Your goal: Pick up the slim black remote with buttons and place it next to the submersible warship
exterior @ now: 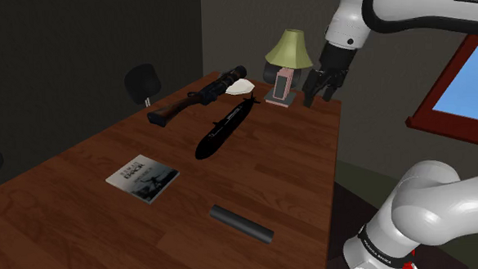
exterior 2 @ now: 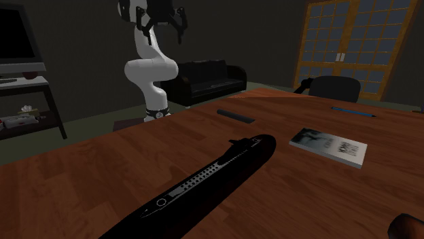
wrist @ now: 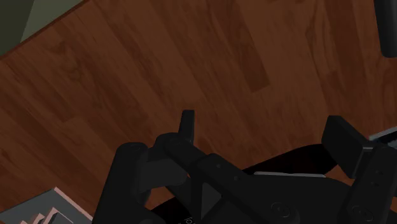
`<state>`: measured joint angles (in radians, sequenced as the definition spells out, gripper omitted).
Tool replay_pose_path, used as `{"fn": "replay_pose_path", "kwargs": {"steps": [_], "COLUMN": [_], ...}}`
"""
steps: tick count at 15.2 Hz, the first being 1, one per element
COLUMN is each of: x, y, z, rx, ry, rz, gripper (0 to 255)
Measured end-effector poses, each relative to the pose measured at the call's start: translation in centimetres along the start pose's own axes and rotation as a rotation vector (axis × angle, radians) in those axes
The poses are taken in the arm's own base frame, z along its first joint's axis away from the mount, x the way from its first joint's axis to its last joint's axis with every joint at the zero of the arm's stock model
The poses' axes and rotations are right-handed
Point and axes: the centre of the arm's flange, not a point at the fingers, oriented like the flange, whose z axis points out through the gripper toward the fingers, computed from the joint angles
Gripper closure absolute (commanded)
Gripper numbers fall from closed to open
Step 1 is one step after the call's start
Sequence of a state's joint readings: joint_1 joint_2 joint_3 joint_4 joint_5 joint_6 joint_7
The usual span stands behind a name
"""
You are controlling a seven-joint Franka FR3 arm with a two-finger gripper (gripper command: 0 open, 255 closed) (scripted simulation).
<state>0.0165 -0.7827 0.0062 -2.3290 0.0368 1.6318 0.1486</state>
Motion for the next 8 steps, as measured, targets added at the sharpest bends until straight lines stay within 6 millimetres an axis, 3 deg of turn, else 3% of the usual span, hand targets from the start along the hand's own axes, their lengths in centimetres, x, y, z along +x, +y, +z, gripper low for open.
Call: {"fn": "replay_pose_path", "kwargs": {"steps": [3,8], "x": [0.0,-0.3], "y": [-0.9,-5.2], "z": [1.0,5.6], "rx": [0.002,0.01], "ry": [-0.005,-0.025], "rz": [-0.019,-0.093], "gripper": [0,0]}}
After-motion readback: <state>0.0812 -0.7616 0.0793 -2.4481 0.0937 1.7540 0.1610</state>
